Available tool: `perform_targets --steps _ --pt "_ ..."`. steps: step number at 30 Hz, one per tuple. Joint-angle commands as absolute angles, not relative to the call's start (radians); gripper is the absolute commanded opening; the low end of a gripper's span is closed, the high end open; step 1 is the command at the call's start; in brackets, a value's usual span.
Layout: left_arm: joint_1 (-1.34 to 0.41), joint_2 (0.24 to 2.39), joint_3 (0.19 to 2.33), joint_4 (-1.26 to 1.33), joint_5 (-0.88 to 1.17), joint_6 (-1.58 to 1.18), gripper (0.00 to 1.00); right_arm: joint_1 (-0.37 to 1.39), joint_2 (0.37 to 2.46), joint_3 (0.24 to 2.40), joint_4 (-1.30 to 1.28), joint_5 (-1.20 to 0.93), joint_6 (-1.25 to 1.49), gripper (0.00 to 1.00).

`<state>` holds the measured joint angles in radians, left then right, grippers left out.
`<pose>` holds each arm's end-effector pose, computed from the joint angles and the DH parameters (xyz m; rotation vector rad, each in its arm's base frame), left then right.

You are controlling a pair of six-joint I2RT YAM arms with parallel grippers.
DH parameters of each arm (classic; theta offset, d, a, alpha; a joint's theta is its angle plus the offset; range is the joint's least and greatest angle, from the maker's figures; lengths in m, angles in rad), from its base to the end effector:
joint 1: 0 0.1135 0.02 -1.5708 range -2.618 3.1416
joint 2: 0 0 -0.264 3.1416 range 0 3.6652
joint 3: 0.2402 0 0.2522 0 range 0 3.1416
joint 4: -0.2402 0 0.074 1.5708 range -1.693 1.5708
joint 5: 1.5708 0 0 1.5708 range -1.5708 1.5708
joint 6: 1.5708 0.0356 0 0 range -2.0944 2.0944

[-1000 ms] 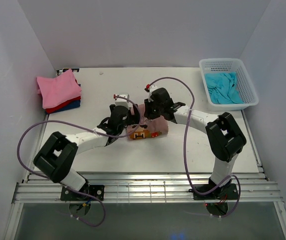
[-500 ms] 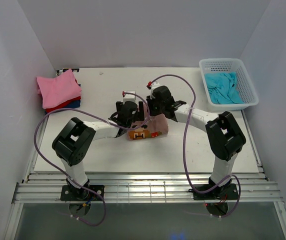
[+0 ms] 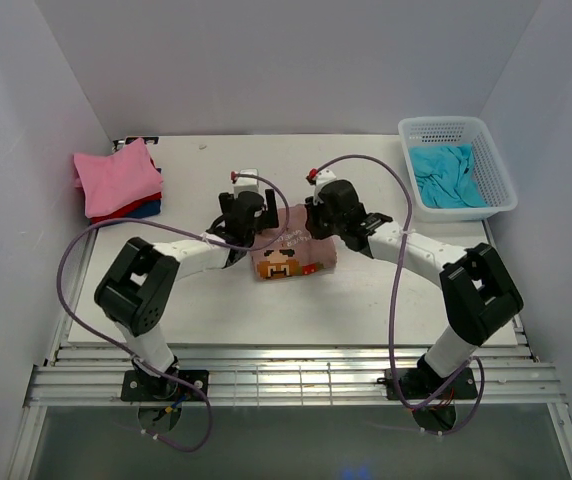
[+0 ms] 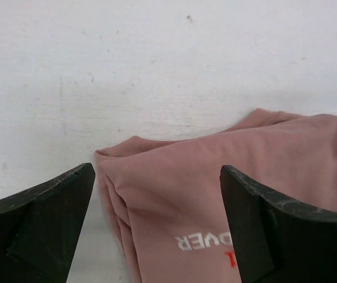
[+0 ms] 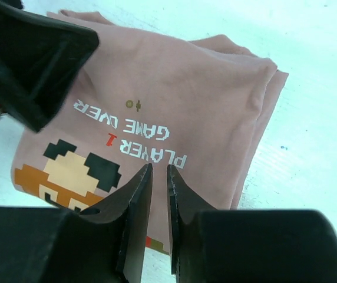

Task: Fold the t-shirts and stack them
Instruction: Put the neatly folded tshirt into the corner of the board with the left arm

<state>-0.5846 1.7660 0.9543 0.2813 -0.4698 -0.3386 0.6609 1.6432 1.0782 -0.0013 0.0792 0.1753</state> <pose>0.3212 -0.1933 0.1826 -0.0270 2.0396 -0.0826 0.2942 0.2252 0.2376 -0.4741 2.1098 0.4038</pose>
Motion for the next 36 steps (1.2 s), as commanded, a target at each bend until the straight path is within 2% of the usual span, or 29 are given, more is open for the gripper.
perform_targets --steps 1,6,11,16,22,36 --pt "-0.586 1.542 0.924 0.25 -0.419 -0.382 0.98 0.657 1.589 1.045 0.046 0.083 0.161 0.23" --pt "-0.592 1.468 0.864 0.043 -0.345 -0.549 0.98 0.655 1.614 1.028 0.089 0.011 0.164 0.23" --pt "-0.595 1.404 0.74 0.038 -0.252 -0.649 0.98 0.655 1.712 1.026 0.103 -0.026 0.195 0.23" --pt "-0.594 1.384 0.632 0.156 -0.137 -0.673 0.98 0.655 1.818 1.045 0.094 -0.011 0.213 0.22" --pt "-0.581 1.405 0.574 0.273 -0.091 -0.684 0.98 0.655 1.868 1.046 0.086 -0.005 0.222 0.22" --pt "-0.45 1.574 0.462 0.555 0.069 -0.744 0.98 0.655 1.855 1.034 0.077 0.028 0.229 0.22"
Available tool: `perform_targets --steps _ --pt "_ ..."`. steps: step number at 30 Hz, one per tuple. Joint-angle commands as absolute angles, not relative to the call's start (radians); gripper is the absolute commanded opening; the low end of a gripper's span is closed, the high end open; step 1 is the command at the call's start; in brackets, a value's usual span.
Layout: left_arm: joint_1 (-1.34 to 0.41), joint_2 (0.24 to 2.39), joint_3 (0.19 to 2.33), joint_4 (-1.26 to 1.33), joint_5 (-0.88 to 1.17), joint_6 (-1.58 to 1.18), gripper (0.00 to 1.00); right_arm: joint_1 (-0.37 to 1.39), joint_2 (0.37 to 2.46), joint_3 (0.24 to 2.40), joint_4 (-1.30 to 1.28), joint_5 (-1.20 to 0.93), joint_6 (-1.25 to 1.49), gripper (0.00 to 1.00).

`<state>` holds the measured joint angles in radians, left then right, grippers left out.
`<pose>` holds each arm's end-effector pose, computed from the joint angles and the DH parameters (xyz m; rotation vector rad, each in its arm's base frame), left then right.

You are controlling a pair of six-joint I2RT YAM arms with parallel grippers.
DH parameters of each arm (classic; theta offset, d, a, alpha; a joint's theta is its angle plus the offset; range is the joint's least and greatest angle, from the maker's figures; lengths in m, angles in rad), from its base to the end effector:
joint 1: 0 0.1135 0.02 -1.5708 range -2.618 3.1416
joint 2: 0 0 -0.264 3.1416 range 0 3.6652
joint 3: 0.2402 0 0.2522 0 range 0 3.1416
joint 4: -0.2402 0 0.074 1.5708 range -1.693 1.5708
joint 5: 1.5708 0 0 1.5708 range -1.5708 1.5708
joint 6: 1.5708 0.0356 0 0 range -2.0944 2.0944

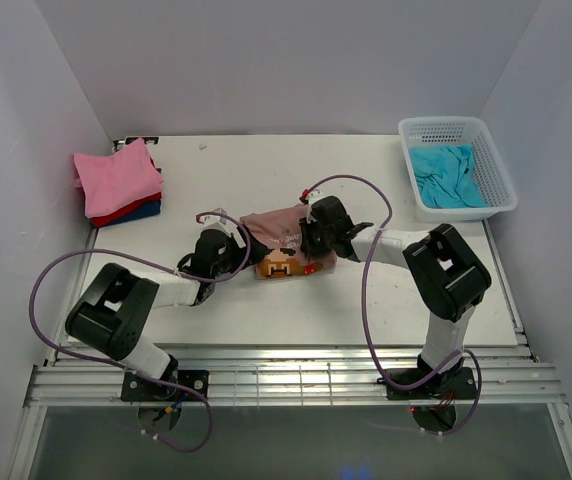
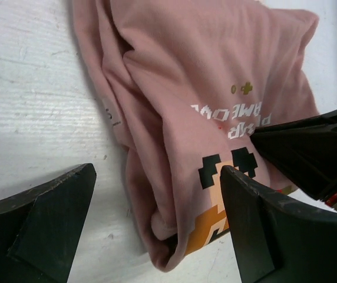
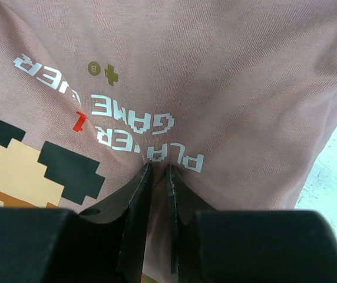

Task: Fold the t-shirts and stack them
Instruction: Put the neatly folded tshirt into the corner of the board with the left arm

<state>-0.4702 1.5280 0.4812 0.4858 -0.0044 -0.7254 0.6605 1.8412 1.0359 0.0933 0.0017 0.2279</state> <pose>0.2461 -0.1249 0.1369 -0.2843 2.1948 -0.6844 0.3052 0.2371 0.1612 -0.4983 2.2718 0.4559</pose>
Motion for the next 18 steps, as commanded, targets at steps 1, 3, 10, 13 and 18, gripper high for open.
perform_targets --steps 1,3,10,13,18 --pt "-0.448 1.589 0.46 0.57 0.08 -0.758 0.98 0.655 1.856 1.034 0.077 0.028 0.229 0.22" --pt "-0.448 1.632 0.46 0.616 0.118 -0.778 0.98 0.655 1.858 1.032 0.075 0.031 0.229 0.22" --pt "-0.451 1.738 0.449 0.79 0.201 -0.887 0.98 0.655 1.876 1.017 0.081 0.023 0.239 0.21" --pt "-0.457 1.773 0.471 0.805 0.206 -0.887 0.98 0.655 1.873 1.011 0.086 0.02 0.239 0.21" --pt "-0.48 1.825 0.523 0.825 0.203 -0.9 0.98 0.657 1.861 1.002 0.097 0.012 0.247 0.21"
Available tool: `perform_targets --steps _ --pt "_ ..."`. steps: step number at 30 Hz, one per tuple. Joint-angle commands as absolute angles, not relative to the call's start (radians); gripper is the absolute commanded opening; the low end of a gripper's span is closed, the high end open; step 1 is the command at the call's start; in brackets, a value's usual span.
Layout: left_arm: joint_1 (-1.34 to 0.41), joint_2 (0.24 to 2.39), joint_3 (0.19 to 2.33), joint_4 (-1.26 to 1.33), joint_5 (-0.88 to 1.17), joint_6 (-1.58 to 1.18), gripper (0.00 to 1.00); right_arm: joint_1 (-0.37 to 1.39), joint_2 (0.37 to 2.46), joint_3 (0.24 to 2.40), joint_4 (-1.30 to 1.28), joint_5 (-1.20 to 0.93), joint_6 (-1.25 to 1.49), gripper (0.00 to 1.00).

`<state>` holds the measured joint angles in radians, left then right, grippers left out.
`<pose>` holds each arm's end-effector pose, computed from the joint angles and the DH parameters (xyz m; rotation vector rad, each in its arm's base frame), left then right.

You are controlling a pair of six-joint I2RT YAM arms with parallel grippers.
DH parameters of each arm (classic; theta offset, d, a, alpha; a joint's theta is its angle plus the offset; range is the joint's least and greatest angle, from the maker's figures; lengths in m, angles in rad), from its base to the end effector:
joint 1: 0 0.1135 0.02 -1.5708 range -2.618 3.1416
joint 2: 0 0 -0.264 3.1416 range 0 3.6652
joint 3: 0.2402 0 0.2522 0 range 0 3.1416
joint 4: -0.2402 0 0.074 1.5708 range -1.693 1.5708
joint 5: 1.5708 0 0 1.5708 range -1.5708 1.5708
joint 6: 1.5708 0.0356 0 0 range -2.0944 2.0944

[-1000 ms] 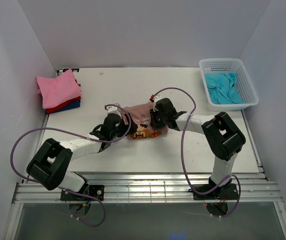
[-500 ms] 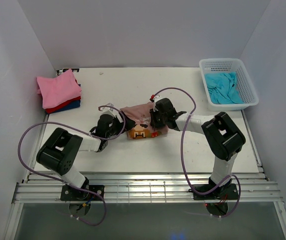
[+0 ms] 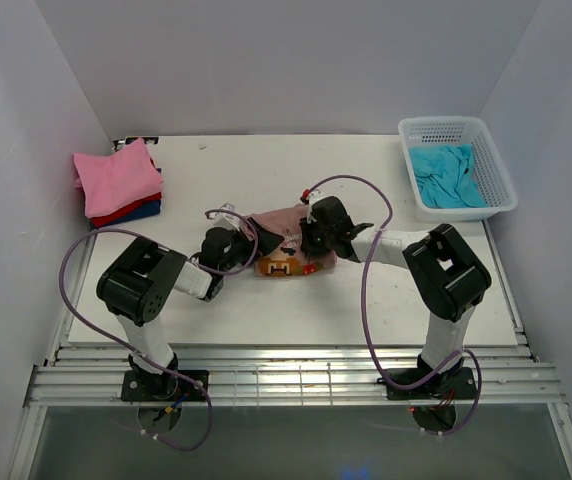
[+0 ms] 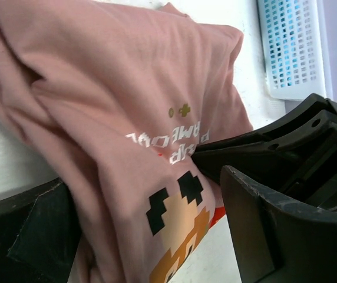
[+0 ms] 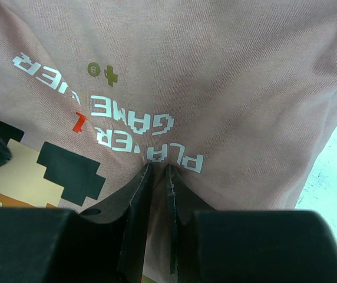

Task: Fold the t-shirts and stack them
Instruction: Put the neatly folded tshirt into the corner of the board with the left arm

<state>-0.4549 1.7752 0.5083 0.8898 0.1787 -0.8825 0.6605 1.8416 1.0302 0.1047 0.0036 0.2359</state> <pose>0.2717 -0.1399 0.1161 -0.3192 2.0698 -1.0276 0.3050 0.2368 0.1604 -0.4872 2.2693 0.4600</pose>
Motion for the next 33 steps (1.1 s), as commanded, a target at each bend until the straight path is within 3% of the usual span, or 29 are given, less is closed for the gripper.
perform_targets --steps 1,14,16,18,19,21,22,28,33 --pt "-0.486 1.836 0.534 0.828 0.201 -0.902 0.98 0.655 1.859 1.0 0.1 0.009 0.247 0.21" --pt "-0.525 1.97 0.698 0.74 0.13 -0.835 0.96 0.657 1.835 0.954 0.138 -0.035 0.255 0.21" --pt "-0.528 1.999 0.724 0.713 0.126 -0.819 0.86 0.657 1.829 0.948 0.143 -0.04 0.258 0.21" --pt "-0.537 2.016 0.77 0.648 0.109 -0.781 0.68 0.657 1.821 0.945 0.147 -0.046 0.256 0.21" --pt "-0.538 2.022 0.784 0.625 0.1 -0.769 0.49 0.657 1.816 0.942 0.149 -0.048 0.258 0.21" --pt "-0.548 2.033 0.824 0.559 0.055 -0.723 0.3 0.657 1.806 0.934 0.152 -0.049 0.256 0.21" --pt "-0.551 2.034 0.834 0.539 0.04 -0.706 0.03 0.658 1.801 0.931 0.153 -0.049 0.255 0.21" --pt "-0.555 1.951 0.911 0.372 -0.113 -0.556 0.0 0.66 1.723 0.888 0.153 -0.037 0.239 0.24" --pt "-0.551 1.845 1.078 0.062 -0.244 -0.368 0.0 0.664 1.565 0.862 0.083 0.054 0.209 0.29"
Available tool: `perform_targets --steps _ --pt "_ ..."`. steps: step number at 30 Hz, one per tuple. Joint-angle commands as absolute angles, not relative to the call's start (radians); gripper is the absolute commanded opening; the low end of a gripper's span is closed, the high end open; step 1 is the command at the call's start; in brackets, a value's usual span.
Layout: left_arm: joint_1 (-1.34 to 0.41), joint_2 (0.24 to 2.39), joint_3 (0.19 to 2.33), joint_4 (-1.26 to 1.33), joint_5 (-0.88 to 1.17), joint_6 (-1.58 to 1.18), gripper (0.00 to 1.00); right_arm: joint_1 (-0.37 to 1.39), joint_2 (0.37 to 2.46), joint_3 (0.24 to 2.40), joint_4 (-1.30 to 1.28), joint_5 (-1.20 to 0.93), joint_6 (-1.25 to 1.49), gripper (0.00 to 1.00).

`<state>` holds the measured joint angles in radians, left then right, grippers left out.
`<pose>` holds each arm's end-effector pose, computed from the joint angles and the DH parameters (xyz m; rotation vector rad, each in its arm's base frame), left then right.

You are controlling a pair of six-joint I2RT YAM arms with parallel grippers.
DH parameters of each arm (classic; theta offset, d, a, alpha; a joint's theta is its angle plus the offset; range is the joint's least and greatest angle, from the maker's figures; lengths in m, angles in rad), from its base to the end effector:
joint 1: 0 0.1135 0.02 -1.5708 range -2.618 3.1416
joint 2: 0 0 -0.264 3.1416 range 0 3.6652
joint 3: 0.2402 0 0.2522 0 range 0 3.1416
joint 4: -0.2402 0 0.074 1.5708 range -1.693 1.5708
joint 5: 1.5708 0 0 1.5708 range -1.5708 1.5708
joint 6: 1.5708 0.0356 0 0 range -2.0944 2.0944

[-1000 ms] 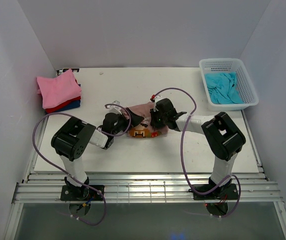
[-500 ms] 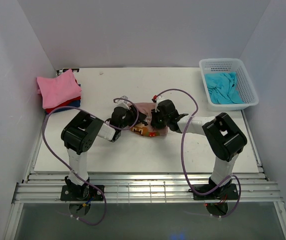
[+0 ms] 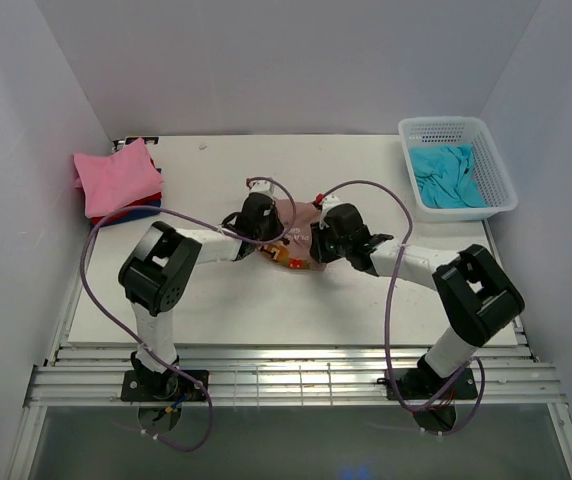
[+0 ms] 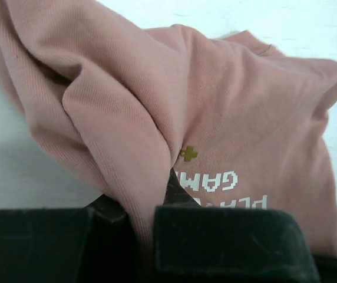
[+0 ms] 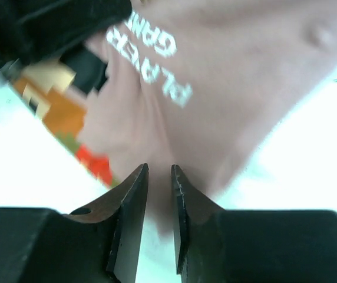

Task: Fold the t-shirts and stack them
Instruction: Put the neatly folded tshirt into the corner of the board with the left arm

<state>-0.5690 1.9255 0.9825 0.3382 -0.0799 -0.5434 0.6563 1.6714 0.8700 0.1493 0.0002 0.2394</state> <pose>0.3336 -0.2100 0.1358 -0.0181 2.2258 -0.5406 0.2750 0.2118 0.1754 -0.4692 2.2188 0.4855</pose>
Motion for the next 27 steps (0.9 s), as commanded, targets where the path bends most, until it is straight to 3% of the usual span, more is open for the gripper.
perform_targets --steps 1,11,22,27 --pt "-0.549 1.85 1.165 0.01 -0.258 -0.339 0.0 0.664 1.543 0.856 0.071 0.076 0.206 0.29" --pt "-0.503 1.841 1.381 -0.323 -0.495 -0.086 0.0 0.664 1.293 0.75 0.006 0.071 0.195 0.33" --pt "-0.35 1.729 1.428 -0.38 -0.656 0.118 0.0 0.664 1.177 0.68 0.02 0.011 0.181 0.33" --pt "-0.253 1.724 1.503 -0.364 -0.58 0.166 0.0 0.666 1.167 0.667 0.038 -0.038 0.176 0.34"
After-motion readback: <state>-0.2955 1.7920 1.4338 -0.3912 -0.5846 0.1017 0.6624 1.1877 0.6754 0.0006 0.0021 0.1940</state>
